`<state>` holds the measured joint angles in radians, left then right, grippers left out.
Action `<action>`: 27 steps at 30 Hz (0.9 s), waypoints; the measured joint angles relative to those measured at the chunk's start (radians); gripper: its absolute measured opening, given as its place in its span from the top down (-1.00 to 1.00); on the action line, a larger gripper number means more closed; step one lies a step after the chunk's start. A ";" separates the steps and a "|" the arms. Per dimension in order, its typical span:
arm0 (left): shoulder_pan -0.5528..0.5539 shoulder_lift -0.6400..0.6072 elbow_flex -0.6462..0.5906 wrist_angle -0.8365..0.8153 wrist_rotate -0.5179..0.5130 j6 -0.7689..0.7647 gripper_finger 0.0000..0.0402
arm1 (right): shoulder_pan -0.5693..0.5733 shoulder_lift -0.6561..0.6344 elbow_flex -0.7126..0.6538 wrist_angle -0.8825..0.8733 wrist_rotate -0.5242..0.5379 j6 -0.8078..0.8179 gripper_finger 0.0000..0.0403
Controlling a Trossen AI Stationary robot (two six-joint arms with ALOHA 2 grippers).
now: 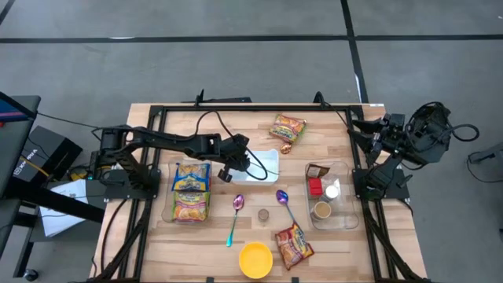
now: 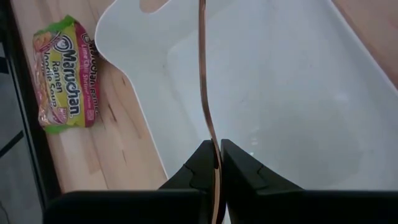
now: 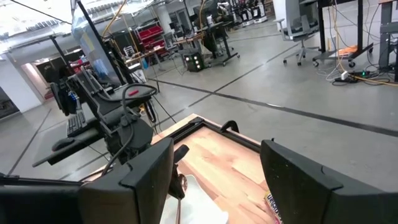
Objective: Pick & Place Food Item
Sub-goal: Put the left gold spoon into the white bin
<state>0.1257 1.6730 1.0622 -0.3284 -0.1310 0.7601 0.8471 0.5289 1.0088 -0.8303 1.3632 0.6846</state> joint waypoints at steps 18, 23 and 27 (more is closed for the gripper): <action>-0.001 0.000 0.000 0.000 0.000 -0.034 0.85 | 0.000 0.000 0.000 0.000 0.003 -0.003 -0.17; -0.001 0.000 0.000 0.002 -0.009 -0.035 0.74 | 0.000 0.000 0.000 0.000 0.003 -0.003 -0.17; -0.003 0.000 0.000 0.018 -0.060 -0.034 0.62 | 0.000 0.000 0.000 0.000 0.001 -0.003 -0.17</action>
<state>0.1226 1.6726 1.0622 -0.3100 -0.1910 0.7258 0.8471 0.5289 1.0088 -0.8299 1.3644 0.6811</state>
